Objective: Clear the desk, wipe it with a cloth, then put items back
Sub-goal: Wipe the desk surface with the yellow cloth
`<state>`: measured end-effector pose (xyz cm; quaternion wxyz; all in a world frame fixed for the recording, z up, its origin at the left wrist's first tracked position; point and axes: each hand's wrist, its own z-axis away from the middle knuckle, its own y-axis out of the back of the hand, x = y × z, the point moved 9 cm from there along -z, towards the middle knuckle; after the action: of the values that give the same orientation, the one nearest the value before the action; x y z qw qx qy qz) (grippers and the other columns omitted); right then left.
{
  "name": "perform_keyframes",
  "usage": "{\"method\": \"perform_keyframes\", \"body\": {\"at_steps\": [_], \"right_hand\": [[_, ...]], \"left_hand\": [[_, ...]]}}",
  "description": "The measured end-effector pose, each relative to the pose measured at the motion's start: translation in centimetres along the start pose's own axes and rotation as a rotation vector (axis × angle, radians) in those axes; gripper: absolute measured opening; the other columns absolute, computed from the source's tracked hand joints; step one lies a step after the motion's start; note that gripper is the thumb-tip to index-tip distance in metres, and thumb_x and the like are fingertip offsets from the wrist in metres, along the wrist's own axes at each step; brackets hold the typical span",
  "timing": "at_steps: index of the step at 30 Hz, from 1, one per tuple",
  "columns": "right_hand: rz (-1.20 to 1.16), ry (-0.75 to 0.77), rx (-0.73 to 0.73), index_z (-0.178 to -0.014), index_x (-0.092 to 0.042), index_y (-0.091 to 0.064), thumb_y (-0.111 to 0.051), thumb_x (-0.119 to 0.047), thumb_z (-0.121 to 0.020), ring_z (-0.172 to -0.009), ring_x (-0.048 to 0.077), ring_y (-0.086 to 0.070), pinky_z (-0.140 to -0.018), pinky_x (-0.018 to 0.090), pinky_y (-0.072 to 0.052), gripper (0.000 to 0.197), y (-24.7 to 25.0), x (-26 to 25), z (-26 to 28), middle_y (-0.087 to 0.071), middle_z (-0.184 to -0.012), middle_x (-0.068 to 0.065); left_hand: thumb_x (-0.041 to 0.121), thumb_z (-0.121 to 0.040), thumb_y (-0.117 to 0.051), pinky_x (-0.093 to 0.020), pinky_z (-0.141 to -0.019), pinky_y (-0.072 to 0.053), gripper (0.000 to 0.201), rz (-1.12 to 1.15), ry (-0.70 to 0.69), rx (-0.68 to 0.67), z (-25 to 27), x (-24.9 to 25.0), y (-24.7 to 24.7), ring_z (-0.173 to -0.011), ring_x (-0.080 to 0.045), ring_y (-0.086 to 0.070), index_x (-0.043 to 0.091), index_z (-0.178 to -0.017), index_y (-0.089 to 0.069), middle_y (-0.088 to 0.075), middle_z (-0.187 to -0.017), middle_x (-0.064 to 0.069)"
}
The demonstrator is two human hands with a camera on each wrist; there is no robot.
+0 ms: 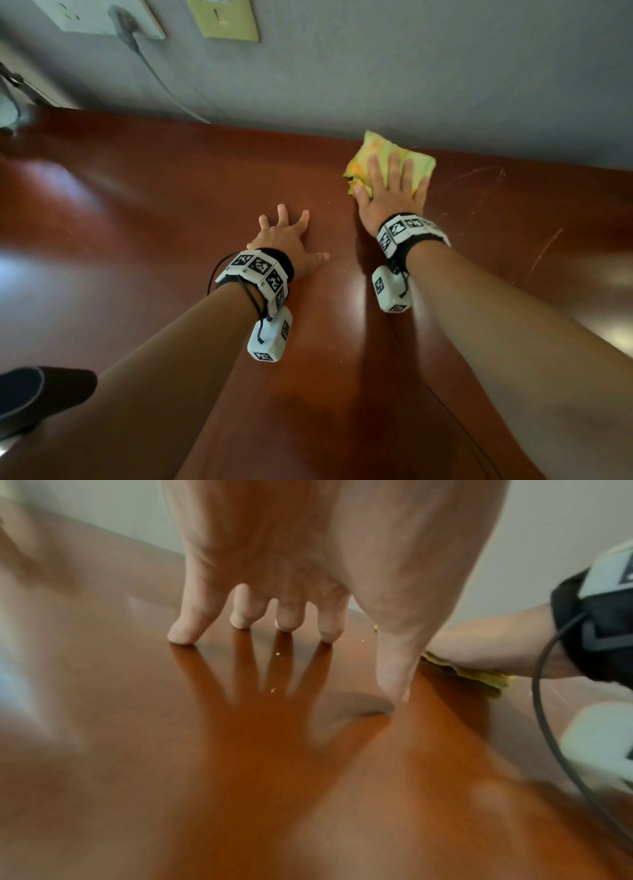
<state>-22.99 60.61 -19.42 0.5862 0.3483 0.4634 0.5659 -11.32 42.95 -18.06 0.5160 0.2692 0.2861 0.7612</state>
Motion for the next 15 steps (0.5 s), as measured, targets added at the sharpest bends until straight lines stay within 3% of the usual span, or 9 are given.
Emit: {"method": "perform_keyframes", "body": {"at_steps": [4, 10, 15], "right_hand": [[-0.031, -0.076, 0.018, -0.159, -0.031, 0.009, -0.014, -0.054, -0.103, -0.151, 0.031, 0.02, -0.119, 0.06, 0.011, 0.065, 0.3, -0.2, -0.3, 0.021, -0.165, 0.004], [0.007, 0.148, -0.017, -0.158, -0.033, 0.008, -0.015, -0.052, -0.104, -0.151, 0.031, 0.022, -0.118, 0.06, 0.013, 0.062, -0.9, -8.2, -0.9, 0.02, -0.166, 0.004], [0.0, 0.135, 0.011, -0.158, -0.038, 0.002, -0.017, -0.058, -0.101, -0.152, 0.027, 0.018, -0.119, 0.057, 0.014, 0.063, -0.3, -6.6, -1.9, 0.015, -0.167, 0.0]], "left_hand": [[0.073, -0.082, -0.056, -0.064, -0.114, -0.029, 0.1, -0.032, 0.003, 0.007, -0.3, 0.3, -0.4, -0.151, -0.041, 0.006, 0.042, -0.156, 0.004, 0.017, -0.166, -0.001], [0.072, -0.085, -0.052, -0.067, -0.11, -0.03, 0.095, -0.021, -0.005, 0.057, -0.3, 0.2, -0.6, -0.151, -0.041, 0.008, 0.042, -0.156, 0.002, 0.016, -0.166, 0.0], [0.074, -0.083, -0.053, -0.066, -0.111, -0.03, 0.096, -0.029, -0.006, 0.067, -0.3, 0.1, -0.7, -0.151, -0.041, 0.007, 0.043, -0.156, 0.002, 0.015, -0.166, 0.0]]}}
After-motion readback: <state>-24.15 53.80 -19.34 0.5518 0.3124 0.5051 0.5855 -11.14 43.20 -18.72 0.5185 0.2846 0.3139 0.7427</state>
